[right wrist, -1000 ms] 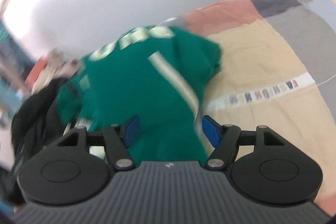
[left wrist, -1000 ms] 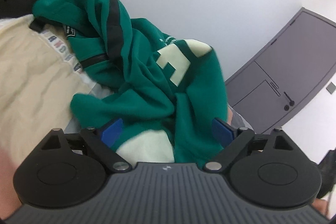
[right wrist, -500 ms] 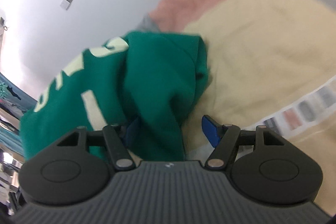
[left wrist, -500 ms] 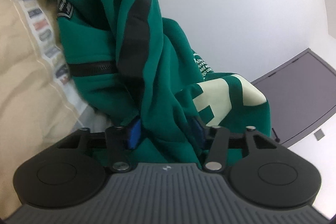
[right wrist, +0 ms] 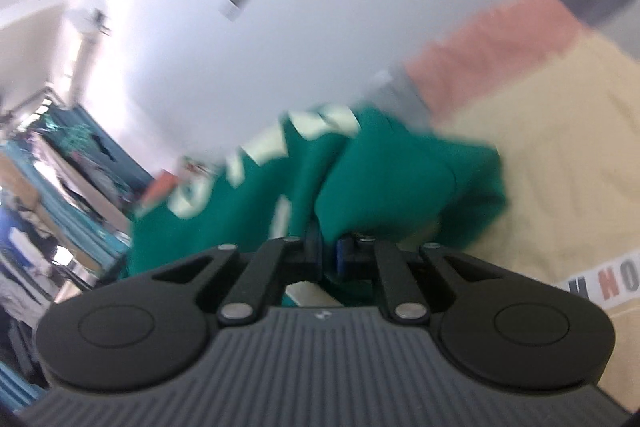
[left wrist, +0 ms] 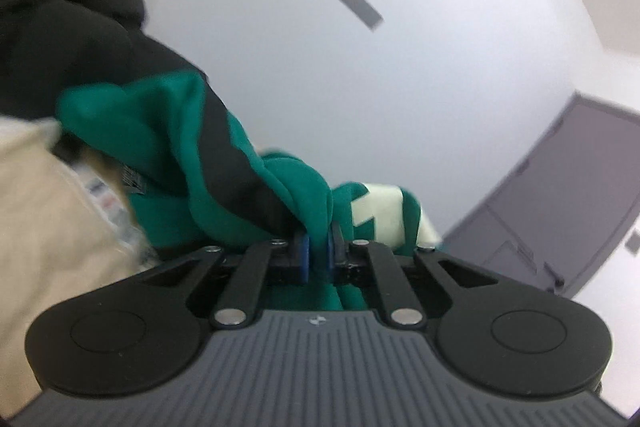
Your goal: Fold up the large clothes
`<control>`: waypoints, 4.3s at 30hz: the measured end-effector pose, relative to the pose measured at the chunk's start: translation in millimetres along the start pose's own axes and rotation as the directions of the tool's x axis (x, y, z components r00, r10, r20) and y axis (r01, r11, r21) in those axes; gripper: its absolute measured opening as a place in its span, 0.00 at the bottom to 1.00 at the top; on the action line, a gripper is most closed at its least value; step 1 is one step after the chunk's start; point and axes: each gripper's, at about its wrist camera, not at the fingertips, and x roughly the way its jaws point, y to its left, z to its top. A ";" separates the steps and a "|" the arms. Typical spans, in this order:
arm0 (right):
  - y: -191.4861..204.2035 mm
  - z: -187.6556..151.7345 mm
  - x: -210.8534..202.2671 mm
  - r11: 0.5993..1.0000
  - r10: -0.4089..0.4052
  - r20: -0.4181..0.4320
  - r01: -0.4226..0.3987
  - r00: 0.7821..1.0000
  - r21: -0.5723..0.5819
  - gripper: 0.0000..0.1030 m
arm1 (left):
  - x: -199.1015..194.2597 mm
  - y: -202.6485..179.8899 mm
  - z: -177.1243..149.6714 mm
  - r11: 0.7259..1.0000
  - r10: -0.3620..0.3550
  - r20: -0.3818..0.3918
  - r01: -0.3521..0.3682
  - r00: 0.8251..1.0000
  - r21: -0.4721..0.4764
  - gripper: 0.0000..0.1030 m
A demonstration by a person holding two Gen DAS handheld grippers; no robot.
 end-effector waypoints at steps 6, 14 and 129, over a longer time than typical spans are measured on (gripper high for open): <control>39.0 8.5 -57.1 0.989 0.136 0.107 -0.129 0.985 -0.069 0.09 | -77.8 28.9 25.4 0.993 0.047 0.092 -0.036 0.995 -0.113 0.09; 71.1 -0.3 -117.6 0.962 0.257 0.141 -0.240 0.956 -0.127 0.09 | -143.1 50.1 43.3 0.979 0.164 0.151 -0.142 0.975 -0.150 0.09; 294.8 115.6 -9.1 0.828 0.259 0.149 -0.140 0.954 -0.543 0.16 | -99.7 -160.3 164.5 0.947 -0.160 0.094 0.126 0.983 0.295 0.06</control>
